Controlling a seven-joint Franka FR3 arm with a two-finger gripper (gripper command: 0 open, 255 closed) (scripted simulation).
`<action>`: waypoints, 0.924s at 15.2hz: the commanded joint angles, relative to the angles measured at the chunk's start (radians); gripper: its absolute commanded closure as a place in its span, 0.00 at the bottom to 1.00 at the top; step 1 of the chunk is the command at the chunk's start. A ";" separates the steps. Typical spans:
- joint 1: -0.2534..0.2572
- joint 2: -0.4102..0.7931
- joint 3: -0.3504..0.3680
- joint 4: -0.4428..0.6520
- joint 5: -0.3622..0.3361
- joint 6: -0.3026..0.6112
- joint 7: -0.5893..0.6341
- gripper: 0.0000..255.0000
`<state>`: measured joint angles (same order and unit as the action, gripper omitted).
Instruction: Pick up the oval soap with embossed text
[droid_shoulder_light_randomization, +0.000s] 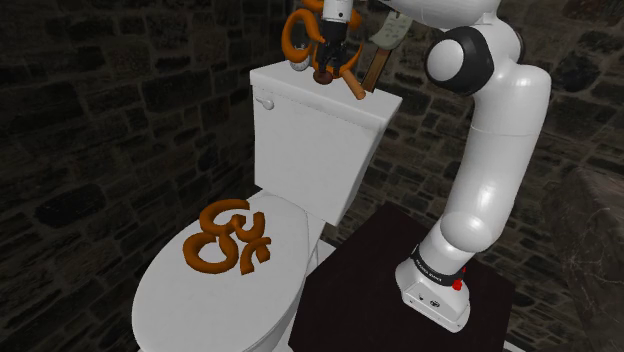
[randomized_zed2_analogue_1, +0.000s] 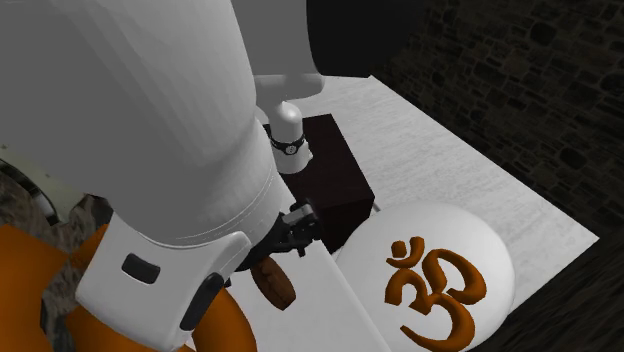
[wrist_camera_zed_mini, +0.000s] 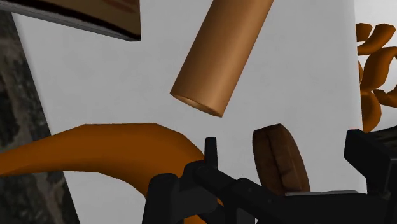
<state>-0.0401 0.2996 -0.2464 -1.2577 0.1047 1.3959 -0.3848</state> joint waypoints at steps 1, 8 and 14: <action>0.001 -0.001 0.000 -0.013 0.000 0.011 0.000 0.00; 0.002 -0.002 0.001 -0.017 -0.001 0.014 0.001 1.00; -0.005 0.016 0.000 0.053 0.004 -0.039 0.001 1.00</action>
<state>-0.0430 0.3109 -0.2465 -1.2225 0.1076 1.3711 -0.3841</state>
